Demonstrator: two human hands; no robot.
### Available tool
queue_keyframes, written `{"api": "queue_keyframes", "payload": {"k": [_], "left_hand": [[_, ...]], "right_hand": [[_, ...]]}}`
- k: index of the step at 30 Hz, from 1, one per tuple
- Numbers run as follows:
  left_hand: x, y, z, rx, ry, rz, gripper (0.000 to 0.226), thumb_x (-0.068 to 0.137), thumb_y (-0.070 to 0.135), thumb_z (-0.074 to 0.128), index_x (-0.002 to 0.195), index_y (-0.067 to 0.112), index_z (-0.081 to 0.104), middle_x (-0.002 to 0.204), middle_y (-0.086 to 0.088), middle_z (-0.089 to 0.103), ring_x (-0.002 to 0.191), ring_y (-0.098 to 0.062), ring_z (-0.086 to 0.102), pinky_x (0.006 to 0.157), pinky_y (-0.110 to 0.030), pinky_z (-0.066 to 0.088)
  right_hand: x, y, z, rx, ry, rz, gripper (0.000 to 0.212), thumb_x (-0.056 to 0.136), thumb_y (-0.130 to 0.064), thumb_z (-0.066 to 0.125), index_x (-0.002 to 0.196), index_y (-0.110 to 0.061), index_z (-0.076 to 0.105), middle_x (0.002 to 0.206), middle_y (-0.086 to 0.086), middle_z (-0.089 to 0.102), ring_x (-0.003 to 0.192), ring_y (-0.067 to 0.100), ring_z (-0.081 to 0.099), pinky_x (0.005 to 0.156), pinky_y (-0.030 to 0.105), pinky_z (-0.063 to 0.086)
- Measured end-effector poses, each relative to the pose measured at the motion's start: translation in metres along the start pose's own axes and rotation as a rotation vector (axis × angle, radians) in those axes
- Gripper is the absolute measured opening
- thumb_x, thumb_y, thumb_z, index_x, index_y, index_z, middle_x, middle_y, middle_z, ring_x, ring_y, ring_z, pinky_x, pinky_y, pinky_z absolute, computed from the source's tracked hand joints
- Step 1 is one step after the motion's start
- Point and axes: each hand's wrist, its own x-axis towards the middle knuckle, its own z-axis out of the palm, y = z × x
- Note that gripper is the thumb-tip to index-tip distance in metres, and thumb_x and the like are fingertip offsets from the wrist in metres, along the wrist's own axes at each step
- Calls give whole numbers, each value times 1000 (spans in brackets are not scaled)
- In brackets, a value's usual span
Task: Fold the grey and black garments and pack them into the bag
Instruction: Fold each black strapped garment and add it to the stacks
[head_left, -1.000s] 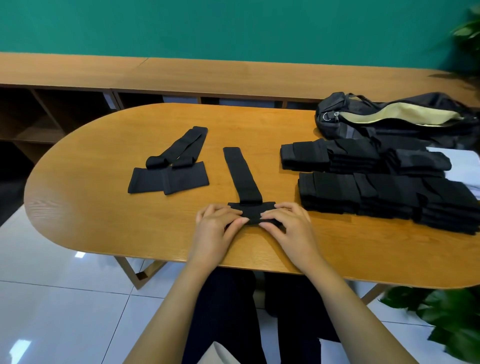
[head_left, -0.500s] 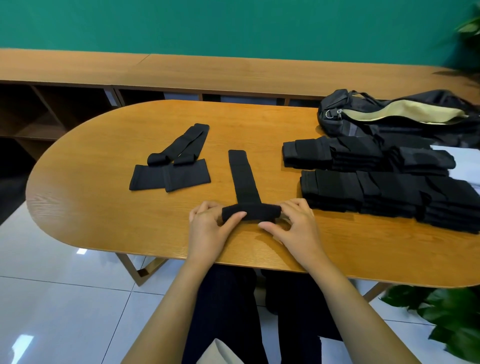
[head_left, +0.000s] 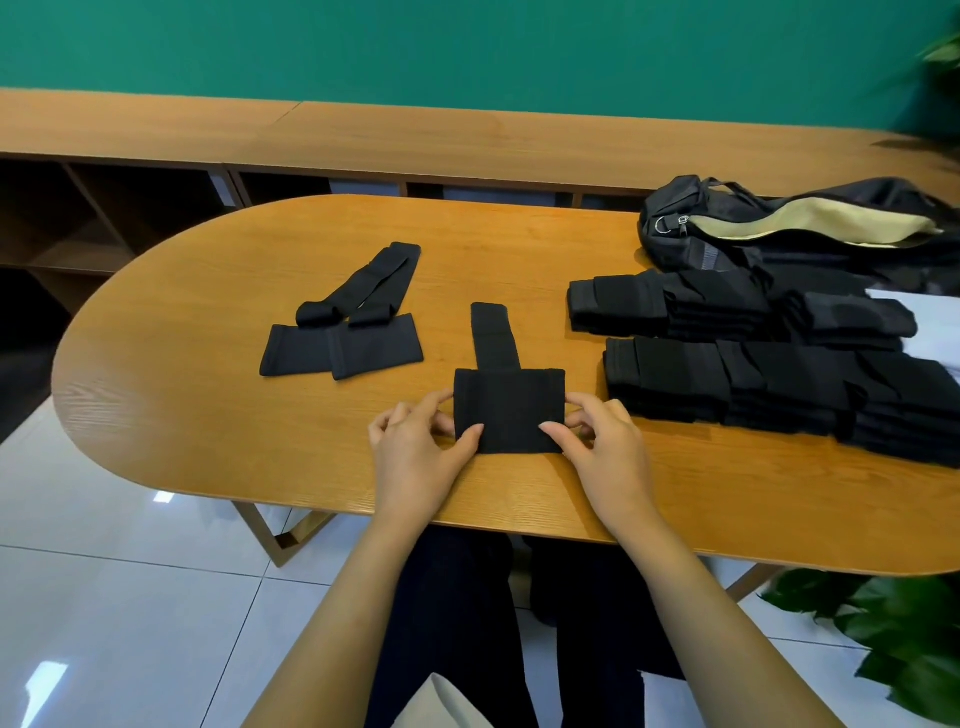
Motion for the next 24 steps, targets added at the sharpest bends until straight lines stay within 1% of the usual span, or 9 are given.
{"api": "queue_keyframes", "payload": {"k": [4,7,10,12,14,16,18,20,24], "left_hand": [[0,2,-1,24,-6,-6,61,80,39,75,135,32,48,73,13,59,91,-3,52,99,-28,21],[-1,4,-2,60,-23,-13,62,80,39,75,135,34,46,73,12,57,90,-3,51,97,-27,20],[0,4,-2,70,-45,-17,56,80,40,74,131,36,49,76,12,56,90,-4,49,95,-27,22],[1,2,-1,101,-54,13,47,81,41,73,124,35,56,82,13,54,92,-7,47,94,-31,26],[1,1,-1,145,-64,53,35,81,41,72,115,35,64,96,15,54,98,-8,44,94,-34,28],[2,-1,-1,166,-76,88,25,82,40,72,106,34,70,110,15,54,107,-8,41,94,-33,26],[2,-1,0,170,-95,105,22,84,40,70,105,34,72,120,18,55,114,-9,40,94,-31,21],[3,-1,0,188,-126,111,29,83,48,67,108,34,72,125,21,56,119,-9,39,96,-30,18],[3,1,-2,230,-242,132,60,70,69,64,122,38,65,135,25,48,124,-8,31,103,-34,19]], "right_hand": [[0,1,1,12,-4,0,46,85,-38,69,128,-25,57,92,-6,58,83,1,50,70,8,36],[1,1,2,5,8,-8,45,85,-37,70,128,-27,56,87,-8,58,84,1,49,70,8,35],[1,-1,3,-28,17,-37,44,84,-31,73,125,-24,57,86,-11,53,85,4,46,71,11,37],[1,-2,2,-67,32,-68,43,84,-28,74,123,-21,59,94,-11,50,91,6,44,74,17,41],[0,-2,2,-122,36,-153,37,85,-25,72,120,-20,62,106,-7,52,102,10,45,82,26,45],[-1,-3,3,-213,19,-286,26,89,-25,67,115,-23,67,115,-6,58,111,13,45,90,30,41],[-3,-4,4,-292,-9,-340,23,93,-27,62,114,-25,70,119,-10,63,117,13,46,93,31,35],[-2,-5,5,-318,-14,-298,25,95,-30,58,117,-26,69,120,-11,65,119,13,47,96,32,35],[1,-4,6,-305,-12,-224,29,97,-30,55,123,-24,66,126,-9,64,126,14,44,102,32,33]]}}
